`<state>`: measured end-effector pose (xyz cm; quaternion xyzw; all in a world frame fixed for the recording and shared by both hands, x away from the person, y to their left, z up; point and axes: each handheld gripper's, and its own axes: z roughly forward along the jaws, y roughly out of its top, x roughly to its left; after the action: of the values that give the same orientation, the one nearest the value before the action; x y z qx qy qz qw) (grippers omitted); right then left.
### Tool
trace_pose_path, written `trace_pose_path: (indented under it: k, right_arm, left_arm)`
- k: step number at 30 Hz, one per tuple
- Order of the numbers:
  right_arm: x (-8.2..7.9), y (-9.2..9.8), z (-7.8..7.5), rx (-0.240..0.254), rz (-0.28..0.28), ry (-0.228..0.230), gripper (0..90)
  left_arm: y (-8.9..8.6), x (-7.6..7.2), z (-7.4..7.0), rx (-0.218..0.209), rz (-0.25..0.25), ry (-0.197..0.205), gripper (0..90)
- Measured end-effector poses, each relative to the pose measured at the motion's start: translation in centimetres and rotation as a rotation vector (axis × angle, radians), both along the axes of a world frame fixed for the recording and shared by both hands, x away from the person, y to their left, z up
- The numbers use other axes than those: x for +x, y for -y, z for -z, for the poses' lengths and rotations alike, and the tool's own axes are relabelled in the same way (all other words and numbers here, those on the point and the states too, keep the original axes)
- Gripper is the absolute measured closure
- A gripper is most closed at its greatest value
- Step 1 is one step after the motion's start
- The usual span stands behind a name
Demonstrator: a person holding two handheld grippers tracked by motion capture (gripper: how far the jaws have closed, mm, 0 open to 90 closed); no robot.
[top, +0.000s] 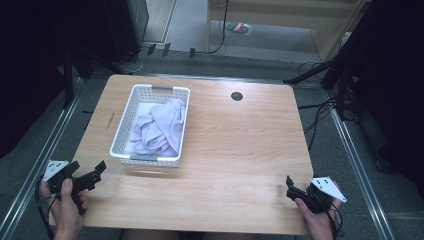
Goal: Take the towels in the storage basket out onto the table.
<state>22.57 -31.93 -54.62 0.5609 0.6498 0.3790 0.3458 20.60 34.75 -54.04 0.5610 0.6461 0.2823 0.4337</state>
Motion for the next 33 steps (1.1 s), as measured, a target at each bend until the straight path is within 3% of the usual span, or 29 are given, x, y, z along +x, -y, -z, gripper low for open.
trace_pose_path:
  k: [6,12,15,20,23,24,29,33]
  right_arm:
    - [0.1,-0.1,0.0,-0.006,-0.001,-0.003,8.3]
    - [0.0,0.0,0.0,0.000,0.007,-0.001,8.5]
    - [0.1,0.1,0.0,0.002,0.010,-0.003,8.5]
    - [0.0,0.0,0.0,-0.002,0.011,-0.006,8.6]
    - [0.1,0.0,0.0,-0.001,0.013,-0.006,8.6]
    - [0.0,0.0,0.0,-0.001,0.012,-0.006,8.6]
    - [0.0,0.0,0.0,0.000,0.011,-0.007,8.6]
    - [0.0,0.0,0.0,0.000,0.011,-0.008,8.6]
  left_arm:
    - [0.6,-0.6,-1.9,-0.001,0.039,0.031,0.7]
    - [1.2,-0.6,-3.8,0.023,0.053,0.021,0.5]
    - [1.5,-0.1,-4.5,0.022,0.070,-0.009,0.0]
    - [2.1,1.3,-5.6,0.059,0.119,-0.115,0.0]
    - [2.8,2.1,-6.4,0.092,0.141,-0.144,0.0]
    - [3.4,2.7,-7.1,0.111,0.170,-0.168,0.0]
    - [4.5,3.9,-8.4,0.126,0.213,-0.201,0.0]
    - [5.3,5.4,-9.6,0.161,0.229,-0.272,0.0]
